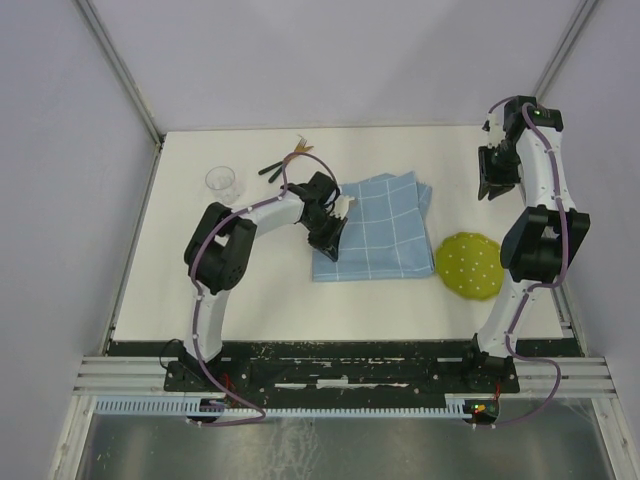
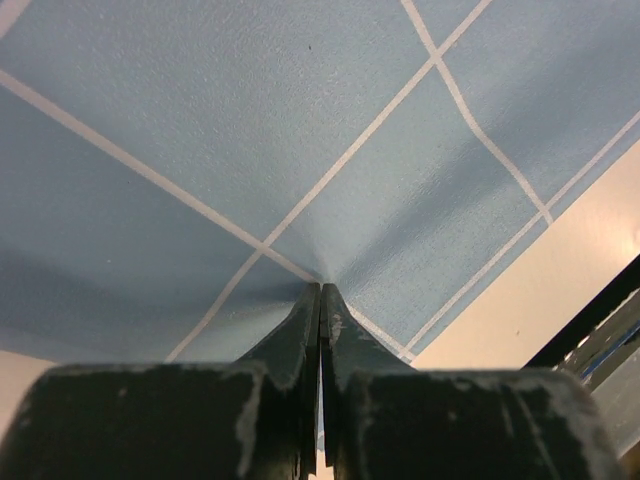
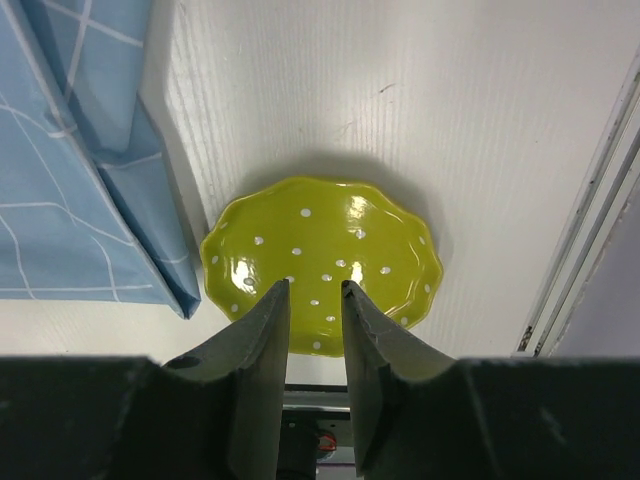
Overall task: Set the dinner table for one person
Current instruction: Adjust the napkin at the center of the board.
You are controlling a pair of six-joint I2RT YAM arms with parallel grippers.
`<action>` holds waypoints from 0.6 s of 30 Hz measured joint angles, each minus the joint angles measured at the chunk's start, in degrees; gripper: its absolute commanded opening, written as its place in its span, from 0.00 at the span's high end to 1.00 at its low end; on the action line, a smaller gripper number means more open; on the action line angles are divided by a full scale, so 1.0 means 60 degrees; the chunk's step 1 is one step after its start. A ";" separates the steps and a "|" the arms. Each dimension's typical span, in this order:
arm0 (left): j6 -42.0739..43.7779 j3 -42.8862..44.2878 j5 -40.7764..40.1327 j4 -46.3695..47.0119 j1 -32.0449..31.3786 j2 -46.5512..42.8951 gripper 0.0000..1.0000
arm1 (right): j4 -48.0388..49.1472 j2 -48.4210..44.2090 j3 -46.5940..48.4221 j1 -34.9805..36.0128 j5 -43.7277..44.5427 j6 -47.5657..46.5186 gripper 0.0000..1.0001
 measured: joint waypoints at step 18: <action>0.0681 0.0109 -0.1078 -0.1545 0.0073 -0.0404 0.97 | -0.0270 0.0466 0.0299 0.0113 -0.1661 -0.0018 0.63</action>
